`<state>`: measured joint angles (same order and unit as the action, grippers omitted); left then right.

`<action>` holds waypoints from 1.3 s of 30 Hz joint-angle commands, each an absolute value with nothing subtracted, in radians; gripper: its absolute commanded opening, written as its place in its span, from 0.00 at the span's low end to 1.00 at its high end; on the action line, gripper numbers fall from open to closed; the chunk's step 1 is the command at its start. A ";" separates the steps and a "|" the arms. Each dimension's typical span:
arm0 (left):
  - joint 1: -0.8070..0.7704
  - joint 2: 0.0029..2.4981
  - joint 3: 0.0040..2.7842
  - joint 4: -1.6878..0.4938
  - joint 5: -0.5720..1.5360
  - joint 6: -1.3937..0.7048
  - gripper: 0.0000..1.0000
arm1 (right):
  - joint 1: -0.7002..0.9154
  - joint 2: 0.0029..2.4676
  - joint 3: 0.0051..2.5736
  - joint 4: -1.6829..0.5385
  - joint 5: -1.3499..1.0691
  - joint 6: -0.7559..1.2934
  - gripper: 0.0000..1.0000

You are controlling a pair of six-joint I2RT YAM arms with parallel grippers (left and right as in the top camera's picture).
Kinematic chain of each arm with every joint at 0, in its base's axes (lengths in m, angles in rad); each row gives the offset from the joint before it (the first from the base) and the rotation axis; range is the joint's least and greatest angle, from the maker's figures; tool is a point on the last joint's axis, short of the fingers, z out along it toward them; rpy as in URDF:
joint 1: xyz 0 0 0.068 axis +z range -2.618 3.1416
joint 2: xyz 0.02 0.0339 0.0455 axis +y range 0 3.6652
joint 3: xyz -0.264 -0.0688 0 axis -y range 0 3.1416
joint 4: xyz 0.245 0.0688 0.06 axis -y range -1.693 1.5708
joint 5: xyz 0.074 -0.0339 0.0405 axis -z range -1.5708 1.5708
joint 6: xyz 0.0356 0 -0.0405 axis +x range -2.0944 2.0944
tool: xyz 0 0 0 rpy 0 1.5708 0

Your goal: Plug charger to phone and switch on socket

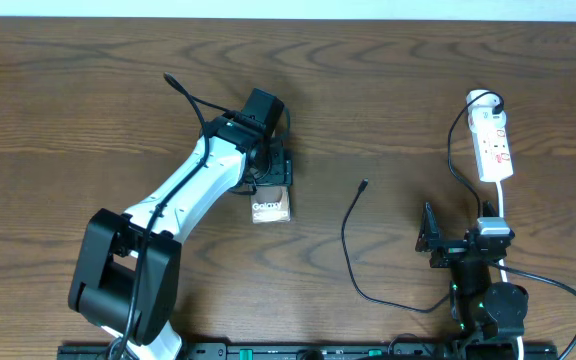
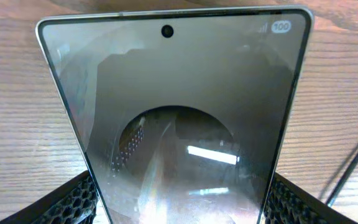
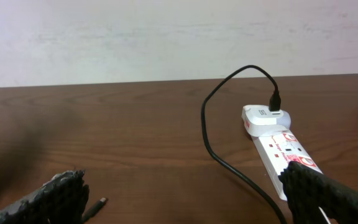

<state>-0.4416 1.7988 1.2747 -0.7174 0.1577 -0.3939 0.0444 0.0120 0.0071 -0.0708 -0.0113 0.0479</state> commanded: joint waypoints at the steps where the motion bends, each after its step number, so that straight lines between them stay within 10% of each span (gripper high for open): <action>1: -0.442 1.783 1.283 -0.727 0.211 -0.406 0.48 | 0.060 0.007 0.005 -0.074 -0.017 0.040 0.99; 39: -0.442 1.802 1.151 -0.600 0.140 -0.406 0.48 | 0.060 0.007 0.005 -0.074 -0.017 0.040 0.99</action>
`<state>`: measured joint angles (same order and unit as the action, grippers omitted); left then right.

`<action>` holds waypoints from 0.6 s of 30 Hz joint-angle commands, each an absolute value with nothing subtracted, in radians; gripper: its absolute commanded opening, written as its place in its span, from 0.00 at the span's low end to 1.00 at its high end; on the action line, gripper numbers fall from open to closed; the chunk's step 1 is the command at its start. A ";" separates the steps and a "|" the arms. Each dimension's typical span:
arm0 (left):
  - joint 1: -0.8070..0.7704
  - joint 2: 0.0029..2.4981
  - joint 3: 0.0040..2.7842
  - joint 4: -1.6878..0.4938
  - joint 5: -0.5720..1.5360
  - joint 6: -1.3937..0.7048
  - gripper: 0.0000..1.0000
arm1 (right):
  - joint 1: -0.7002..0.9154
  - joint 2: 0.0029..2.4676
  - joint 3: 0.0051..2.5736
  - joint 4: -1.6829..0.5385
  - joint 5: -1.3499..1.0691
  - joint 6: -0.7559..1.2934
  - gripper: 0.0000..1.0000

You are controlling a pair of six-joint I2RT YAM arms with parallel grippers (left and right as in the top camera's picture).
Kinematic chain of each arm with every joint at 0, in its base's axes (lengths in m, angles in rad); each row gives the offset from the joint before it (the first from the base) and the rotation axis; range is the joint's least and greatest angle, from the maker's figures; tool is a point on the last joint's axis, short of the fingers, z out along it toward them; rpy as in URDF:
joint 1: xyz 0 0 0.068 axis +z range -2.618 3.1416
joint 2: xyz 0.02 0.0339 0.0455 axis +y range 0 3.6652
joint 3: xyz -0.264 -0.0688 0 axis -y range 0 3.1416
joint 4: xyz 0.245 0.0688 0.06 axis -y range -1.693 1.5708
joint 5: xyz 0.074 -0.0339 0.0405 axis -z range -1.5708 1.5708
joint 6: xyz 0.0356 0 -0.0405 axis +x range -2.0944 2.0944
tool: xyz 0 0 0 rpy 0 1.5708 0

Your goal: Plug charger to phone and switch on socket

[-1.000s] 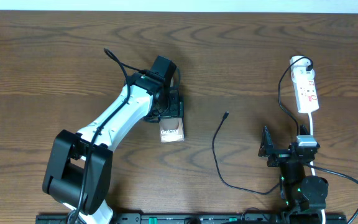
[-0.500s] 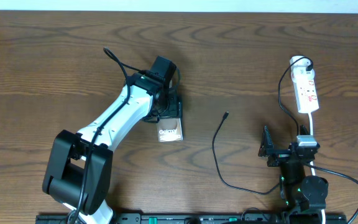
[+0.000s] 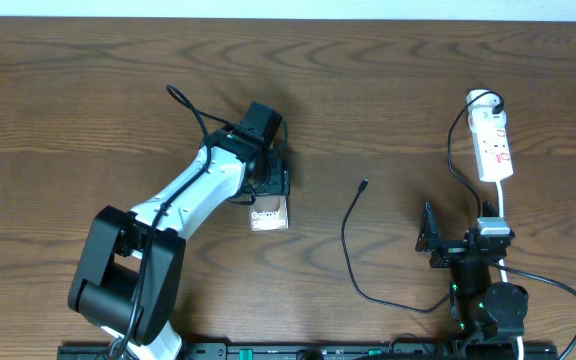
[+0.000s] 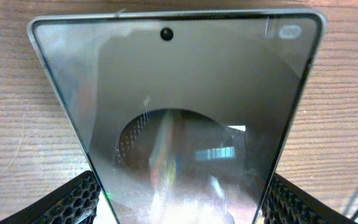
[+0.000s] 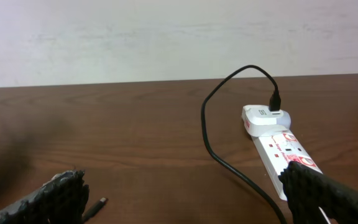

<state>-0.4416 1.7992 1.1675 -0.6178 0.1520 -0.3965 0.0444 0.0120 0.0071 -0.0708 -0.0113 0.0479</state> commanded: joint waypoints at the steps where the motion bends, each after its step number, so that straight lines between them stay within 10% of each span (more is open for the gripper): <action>1: -0.442 1.802 1.143 -0.591 0.140 -0.406 0.48 | 0.060 0.007 0.005 -0.074 -0.017 0.040 0.99; 18: -0.442 1.806 1.082 -0.551 0.115 -0.406 0.50 | 0.060 0.007 0.005 -0.074 -0.017 0.040 0.99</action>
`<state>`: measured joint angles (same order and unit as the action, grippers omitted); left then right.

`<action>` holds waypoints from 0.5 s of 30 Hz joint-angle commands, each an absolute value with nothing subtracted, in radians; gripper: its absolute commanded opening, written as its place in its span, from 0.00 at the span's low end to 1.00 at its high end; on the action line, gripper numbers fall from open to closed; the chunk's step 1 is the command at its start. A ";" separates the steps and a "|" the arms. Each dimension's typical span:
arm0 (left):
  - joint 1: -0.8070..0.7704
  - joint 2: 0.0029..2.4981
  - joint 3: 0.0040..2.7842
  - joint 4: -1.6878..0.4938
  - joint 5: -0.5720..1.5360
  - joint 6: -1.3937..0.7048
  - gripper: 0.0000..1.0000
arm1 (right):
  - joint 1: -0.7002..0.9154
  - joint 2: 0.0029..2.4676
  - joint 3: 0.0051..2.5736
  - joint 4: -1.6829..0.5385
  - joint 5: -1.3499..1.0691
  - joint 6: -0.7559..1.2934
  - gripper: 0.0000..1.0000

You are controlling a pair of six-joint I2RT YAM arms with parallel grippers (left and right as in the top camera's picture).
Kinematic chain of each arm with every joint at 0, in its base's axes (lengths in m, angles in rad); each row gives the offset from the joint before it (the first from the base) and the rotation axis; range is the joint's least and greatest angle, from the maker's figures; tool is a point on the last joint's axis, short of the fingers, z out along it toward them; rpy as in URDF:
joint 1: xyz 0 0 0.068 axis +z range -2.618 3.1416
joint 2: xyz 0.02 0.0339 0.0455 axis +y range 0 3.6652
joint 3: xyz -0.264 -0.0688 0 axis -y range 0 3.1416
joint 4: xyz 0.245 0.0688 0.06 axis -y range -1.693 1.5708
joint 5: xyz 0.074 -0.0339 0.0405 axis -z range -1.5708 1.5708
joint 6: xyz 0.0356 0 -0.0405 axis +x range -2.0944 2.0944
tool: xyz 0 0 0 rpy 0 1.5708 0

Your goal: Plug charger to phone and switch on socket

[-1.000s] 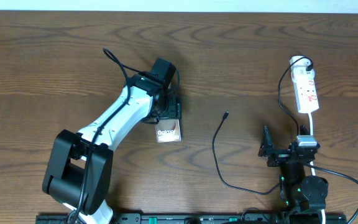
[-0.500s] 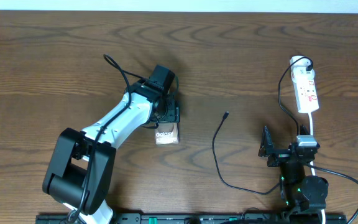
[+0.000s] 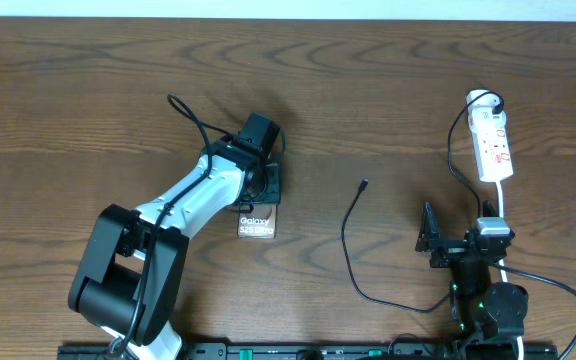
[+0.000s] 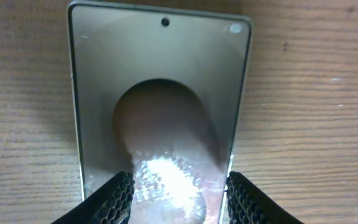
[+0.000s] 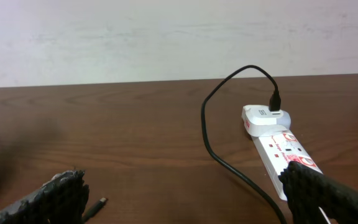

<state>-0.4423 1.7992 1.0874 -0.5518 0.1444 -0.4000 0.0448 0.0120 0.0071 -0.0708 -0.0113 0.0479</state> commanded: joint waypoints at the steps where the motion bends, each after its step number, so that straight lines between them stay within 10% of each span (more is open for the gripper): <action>1: -0.442 1.806 1.082 -0.550 0.115 -0.406 0.50 | 0.060 0.007 0.005 -0.074 -0.017 0.040 0.99; 15: -0.442 1.668 1.169 -0.688 0.225 -0.403 0.50 | 0.060 0.007 0.005 -0.074 -0.017 0.040 0.99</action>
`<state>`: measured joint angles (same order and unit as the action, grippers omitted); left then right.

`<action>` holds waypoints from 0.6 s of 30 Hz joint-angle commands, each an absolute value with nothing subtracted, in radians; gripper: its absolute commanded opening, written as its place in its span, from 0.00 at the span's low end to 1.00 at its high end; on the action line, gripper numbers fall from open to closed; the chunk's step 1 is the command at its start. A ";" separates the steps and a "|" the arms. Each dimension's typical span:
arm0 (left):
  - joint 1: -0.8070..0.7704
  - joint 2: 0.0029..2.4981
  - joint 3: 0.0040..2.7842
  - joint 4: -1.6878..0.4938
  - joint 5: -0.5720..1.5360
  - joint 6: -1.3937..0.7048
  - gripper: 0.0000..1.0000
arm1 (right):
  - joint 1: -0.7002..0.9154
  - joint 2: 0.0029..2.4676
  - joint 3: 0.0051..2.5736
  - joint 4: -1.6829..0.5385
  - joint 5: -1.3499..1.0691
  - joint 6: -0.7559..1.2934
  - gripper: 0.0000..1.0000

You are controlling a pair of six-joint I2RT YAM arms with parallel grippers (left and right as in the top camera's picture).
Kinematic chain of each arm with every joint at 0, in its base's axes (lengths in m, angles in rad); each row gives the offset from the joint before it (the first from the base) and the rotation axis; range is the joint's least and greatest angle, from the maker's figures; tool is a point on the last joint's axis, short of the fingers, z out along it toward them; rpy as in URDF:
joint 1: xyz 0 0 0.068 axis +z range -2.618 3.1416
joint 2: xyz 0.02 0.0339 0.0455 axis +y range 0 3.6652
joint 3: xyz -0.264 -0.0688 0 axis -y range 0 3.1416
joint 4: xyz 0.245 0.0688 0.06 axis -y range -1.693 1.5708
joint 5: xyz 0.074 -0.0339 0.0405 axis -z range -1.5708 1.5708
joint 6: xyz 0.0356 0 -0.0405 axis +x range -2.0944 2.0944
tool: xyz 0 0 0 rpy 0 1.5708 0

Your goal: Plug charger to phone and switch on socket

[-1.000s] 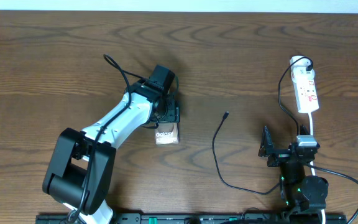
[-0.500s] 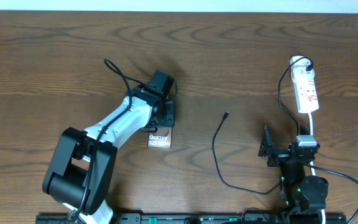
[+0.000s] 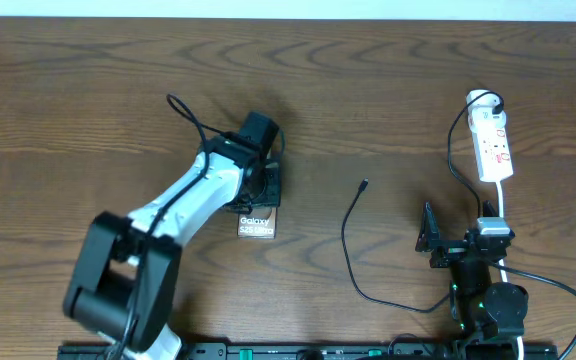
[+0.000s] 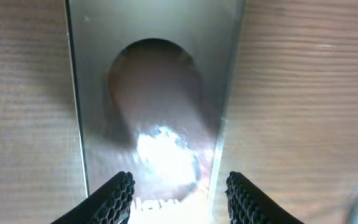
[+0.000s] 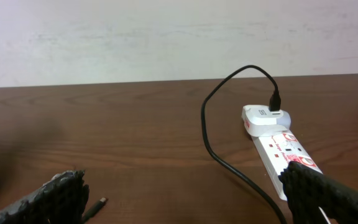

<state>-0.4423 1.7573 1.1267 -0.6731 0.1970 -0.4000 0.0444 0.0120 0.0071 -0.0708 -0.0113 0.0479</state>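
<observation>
The phone (image 3: 256, 222) lies flat on the table, screen up, with "Galaxy" lit on the part that sticks out below my left gripper (image 3: 264, 188). In the left wrist view the phone (image 4: 154, 93) fills the middle. My left gripper (image 4: 179, 205) hangs close above it, open, its jaws set narrower than the phone and holding nothing. The black charger cable's free plug (image 3: 365, 184) lies to the right, also seen as the plug (image 5: 95, 203). The white socket strip (image 3: 492, 145) lies at the far right. My right gripper (image 5: 191, 208) stands wide open and empty.
A white adapter (image 5: 263, 118) sits plugged into the far end of the socket strip (image 5: 288, 152). Its black cable (image 3: 346, 250) loops across the table between phone and right arm. The right gripper (image 3: 460, 242) sits near the front edge.
The phone has stayed where it lay. My left gripper has shifted along it and sits closer to the screen. The right arm has not moved.
At first my left gripper held the phone tilted between wide-set fingers. The phone was then turned slightly and brought a little nearer. After that it lay flat and straight on the table with the fingers set narrower above it, as now. The right gripper stayed open throughout.
</observation>
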 commanded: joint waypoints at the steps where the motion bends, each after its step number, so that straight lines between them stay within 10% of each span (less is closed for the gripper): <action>1: -0.442 1.637 1.169 -0.692 0.216 -0.396 0.57 | 0.060 0.007 0.005 -0.074 -0.017 0.040 0.99; 5: -0.442 1.562 1.169 -0.691 0.085 -0.366 0.99 | 0.060 0.007 0.005 -0.074 -0.017 0.039 0.99; 18: -0.442 1.719 1.165 -0.679 0.003 -0.309 0.98 | 0.060 0.007 0.005 -0.074 -0.017 0.040 0.99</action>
<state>-0.4423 1.6642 1.1633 -0.6819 0.0441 -0.3275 0.0448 0.0120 0.0071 -0.0708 -0.0113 0.0479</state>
